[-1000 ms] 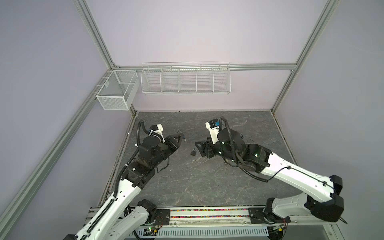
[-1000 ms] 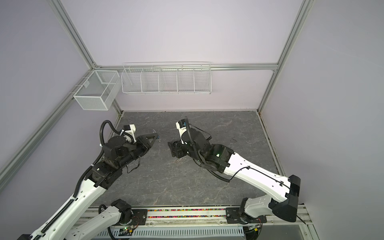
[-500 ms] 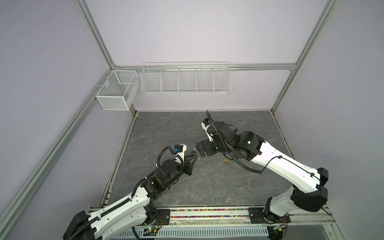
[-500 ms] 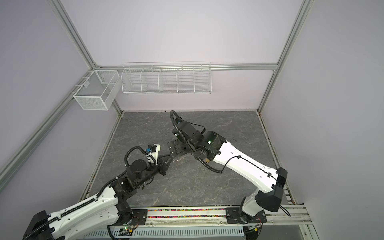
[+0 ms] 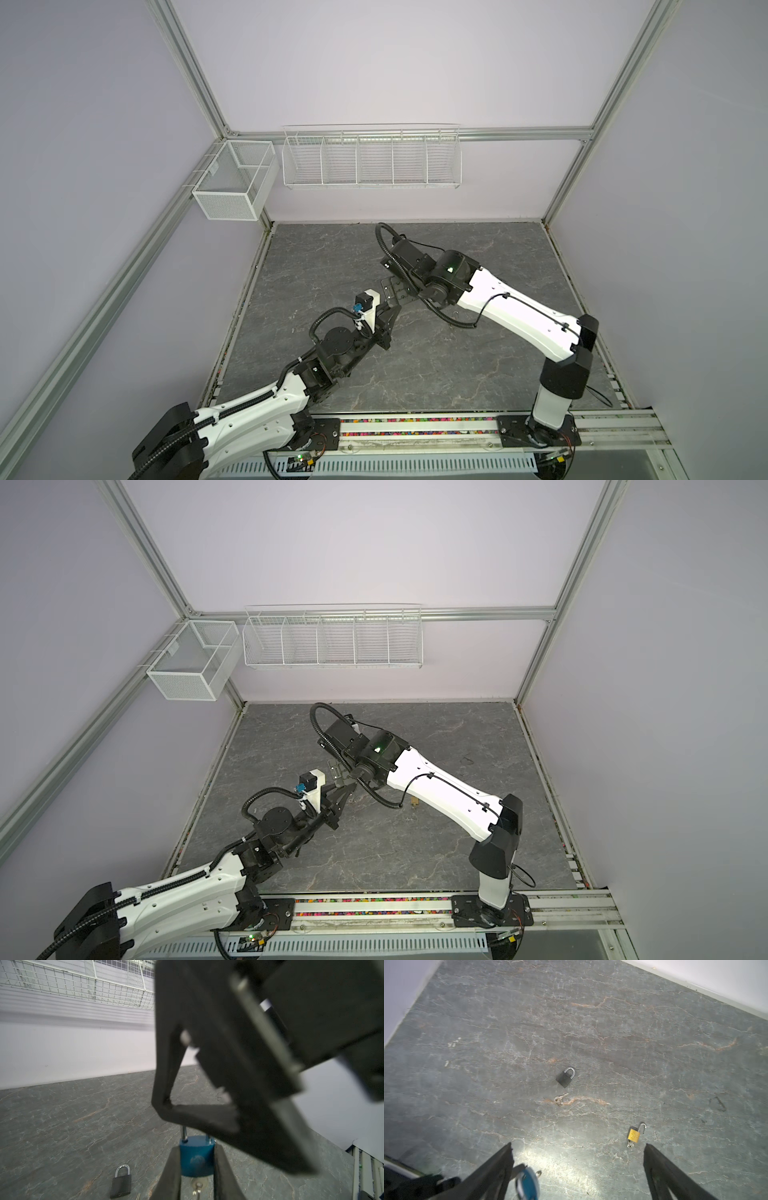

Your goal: Unlock with the key

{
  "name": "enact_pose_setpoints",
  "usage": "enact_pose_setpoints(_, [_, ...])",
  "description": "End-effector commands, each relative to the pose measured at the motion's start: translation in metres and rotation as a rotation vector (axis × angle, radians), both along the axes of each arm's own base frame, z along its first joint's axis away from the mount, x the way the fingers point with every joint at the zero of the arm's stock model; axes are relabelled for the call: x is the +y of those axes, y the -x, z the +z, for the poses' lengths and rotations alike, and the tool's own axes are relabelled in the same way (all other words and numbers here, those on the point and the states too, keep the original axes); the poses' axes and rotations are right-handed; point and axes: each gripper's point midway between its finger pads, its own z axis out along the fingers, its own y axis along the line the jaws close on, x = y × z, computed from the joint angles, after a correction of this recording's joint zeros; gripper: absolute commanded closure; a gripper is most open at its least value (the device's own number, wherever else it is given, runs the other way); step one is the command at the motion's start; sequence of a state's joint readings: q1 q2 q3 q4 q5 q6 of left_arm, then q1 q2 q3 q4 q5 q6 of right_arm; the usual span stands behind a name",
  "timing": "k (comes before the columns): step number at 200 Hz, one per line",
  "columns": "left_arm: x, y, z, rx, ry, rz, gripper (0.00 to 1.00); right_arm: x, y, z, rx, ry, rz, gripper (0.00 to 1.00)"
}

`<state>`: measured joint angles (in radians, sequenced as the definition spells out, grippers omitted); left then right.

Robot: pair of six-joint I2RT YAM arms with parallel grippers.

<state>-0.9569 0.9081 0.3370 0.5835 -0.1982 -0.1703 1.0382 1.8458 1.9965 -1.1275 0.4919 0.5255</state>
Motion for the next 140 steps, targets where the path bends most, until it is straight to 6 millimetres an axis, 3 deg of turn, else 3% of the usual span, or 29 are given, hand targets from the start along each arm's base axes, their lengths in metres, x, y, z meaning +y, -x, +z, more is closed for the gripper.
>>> enact_pose_setpoints(1, [0.004, 0.001, 0.011, -0.066, 0.014, 0.015, 1.0, -0.018, -0.009, -0.006, -0.012, 0.109, -0.064, 0.02])
enact_pose_setpoints(35, [0.004, 0.003, 0.001, -0.092, -0.021, 0.017, 1.0, -0.033, -0.013, 0.007, -0.049, 0.186, -0.102, 0.03])
enact_pose_setpoints(80, [0.004, 0.008, 0.0, -0.139, -0.043, 0.013, 1.0, -0.035, -0.007, -0.004, 0.016, 0.235, -0.061, 0.03])
enact_pose_setpoints(108, [0.004, 0.01, 0.006, -0.17, -0.04, 0.006, 1.0, -0.033, -0.003, 0.0, 0.025, 0.227, -0.006, 0.03])
enact_pose_setpoints(140, [0.002, 0.012, 0.008, -0.188, -0.054, -0.006, 1.0, -0.042, -0.005, 0.022, -0.039, 0.201, -0.014, 0.03])
